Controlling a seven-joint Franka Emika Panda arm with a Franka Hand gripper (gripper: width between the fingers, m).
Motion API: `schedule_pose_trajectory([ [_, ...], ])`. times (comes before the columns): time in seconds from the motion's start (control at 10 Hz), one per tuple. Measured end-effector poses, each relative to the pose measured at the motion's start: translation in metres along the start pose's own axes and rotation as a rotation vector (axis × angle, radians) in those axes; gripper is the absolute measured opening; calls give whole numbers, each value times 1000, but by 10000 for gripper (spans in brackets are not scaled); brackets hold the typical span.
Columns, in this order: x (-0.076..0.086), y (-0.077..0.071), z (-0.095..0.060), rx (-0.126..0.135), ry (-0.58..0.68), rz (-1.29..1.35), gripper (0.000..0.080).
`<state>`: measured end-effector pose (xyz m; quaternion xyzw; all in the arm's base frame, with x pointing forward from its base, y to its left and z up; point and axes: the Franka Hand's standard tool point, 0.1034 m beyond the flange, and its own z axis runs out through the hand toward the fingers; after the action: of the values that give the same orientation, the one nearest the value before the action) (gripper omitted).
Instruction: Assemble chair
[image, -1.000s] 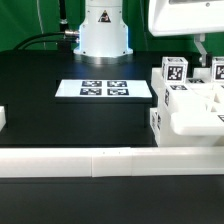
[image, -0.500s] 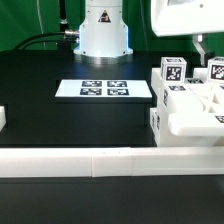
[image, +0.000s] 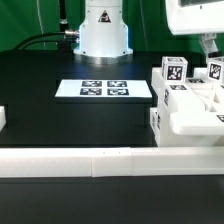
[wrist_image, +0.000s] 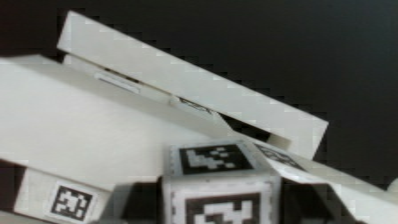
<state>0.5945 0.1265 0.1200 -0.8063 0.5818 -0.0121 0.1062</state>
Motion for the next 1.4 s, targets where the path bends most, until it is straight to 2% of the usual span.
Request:
schedule_pose_trajectory([
  [0.4,1,-1,0,7,-16,233,284],
  [0.5,1,-1,0,7,-16,207,284],
  [0.6,1,0,0,7,-16,174,334],
  [0.7,0,-1,0,7,-17,160,334],
  [0.8,0,0,1,7,-16,97,524],
  [0.9,0,0,1,7,-15,1,610],
  [1.2,0,0,1,7,-15,-224,648],
  [1.3,-1,3,1,-29,-21,-342,648],
  [1.4,0,1,0,-45,-14,-478,649],
])
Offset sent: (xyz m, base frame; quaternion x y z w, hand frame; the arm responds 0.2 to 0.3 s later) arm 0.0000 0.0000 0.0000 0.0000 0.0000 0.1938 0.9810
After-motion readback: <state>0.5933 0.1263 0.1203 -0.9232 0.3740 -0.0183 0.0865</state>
